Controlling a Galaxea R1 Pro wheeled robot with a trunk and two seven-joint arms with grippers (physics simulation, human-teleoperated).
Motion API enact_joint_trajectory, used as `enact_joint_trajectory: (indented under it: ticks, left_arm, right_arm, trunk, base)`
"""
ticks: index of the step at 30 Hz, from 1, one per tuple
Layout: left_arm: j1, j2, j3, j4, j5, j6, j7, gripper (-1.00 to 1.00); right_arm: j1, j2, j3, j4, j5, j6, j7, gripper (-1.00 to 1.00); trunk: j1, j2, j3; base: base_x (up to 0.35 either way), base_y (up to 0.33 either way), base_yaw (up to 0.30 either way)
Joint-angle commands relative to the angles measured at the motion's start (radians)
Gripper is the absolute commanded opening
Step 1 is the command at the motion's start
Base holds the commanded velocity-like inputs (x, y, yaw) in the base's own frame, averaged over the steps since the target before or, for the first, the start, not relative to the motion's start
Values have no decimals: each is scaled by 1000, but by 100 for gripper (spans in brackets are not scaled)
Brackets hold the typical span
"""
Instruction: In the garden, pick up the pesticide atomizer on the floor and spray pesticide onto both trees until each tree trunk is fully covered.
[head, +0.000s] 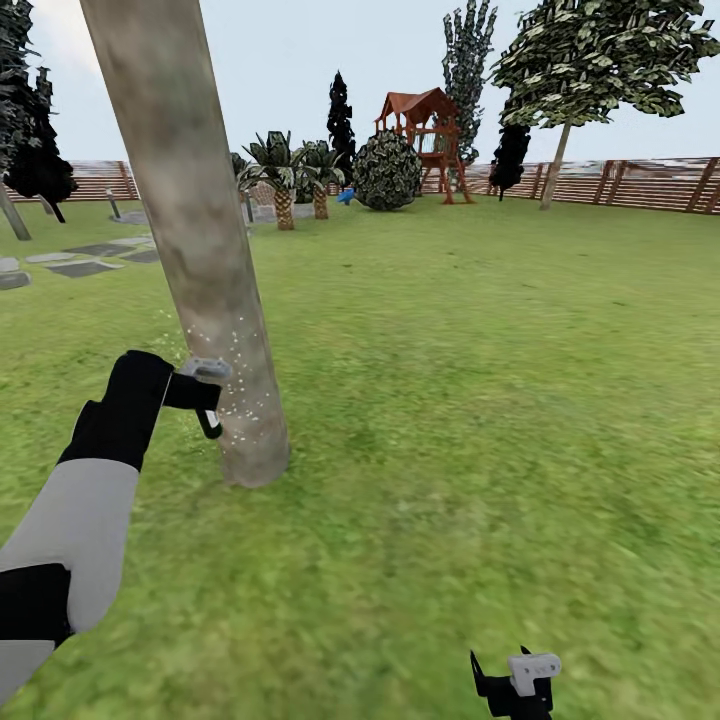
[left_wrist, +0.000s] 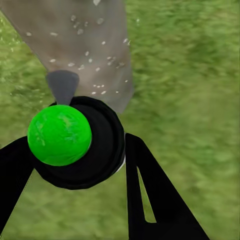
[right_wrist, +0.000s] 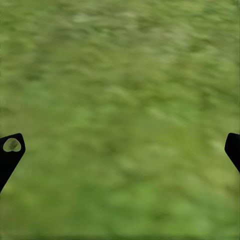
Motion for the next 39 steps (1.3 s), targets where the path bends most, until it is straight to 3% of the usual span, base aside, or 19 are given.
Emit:
enact_joint_trajectory:
  ticks: [1, 14, 19, 28, 35, 39]
  left_arm:
    - [-2, 0, 0, -4, 0, 0, 0, -100]
    - [1, 18, 1, -10, 0, -1, 0, -100]
    - [3, 56, 1, -4, 0, -1, 0, -100]
    - [20, 54, -3, -6, -4, -3, 2, -100]
    - [188, 52, 1, -6, -7, -11, 14, -100]
    - [246, 43, 1, 4, -3, -18, 17, -100]
  right_arm:
    - [0, 0, 0, 0, 0, 0, 0, 100]
    - [0, 0, 0, 0, 0, -1, 0, 100]
    - [0, 1, 0, 0, 0, -2, 1, 100]
    - [0, 1, 0, 0, 0, -2, 1, 100]
    - [0, 1, 0, 0, 0, -2, 1, 100]
    - [0, 1, 0, 0, 0, -2, 1, 100]
  trunk:
    - [0, 0, 0]
    - [0, 0, 0]
    - [0, 0, 0]
    - [0, 0, 0]
    - [0, 0, 0]
    - [0, 0, 0]
  base:
    - [0, 0, 0]
    - [-8, -20, 0]
    - [-190, -211, 0]
    - [-91, -85, 27]
    - [89, -264, 265]
    - [168, -248, 278]
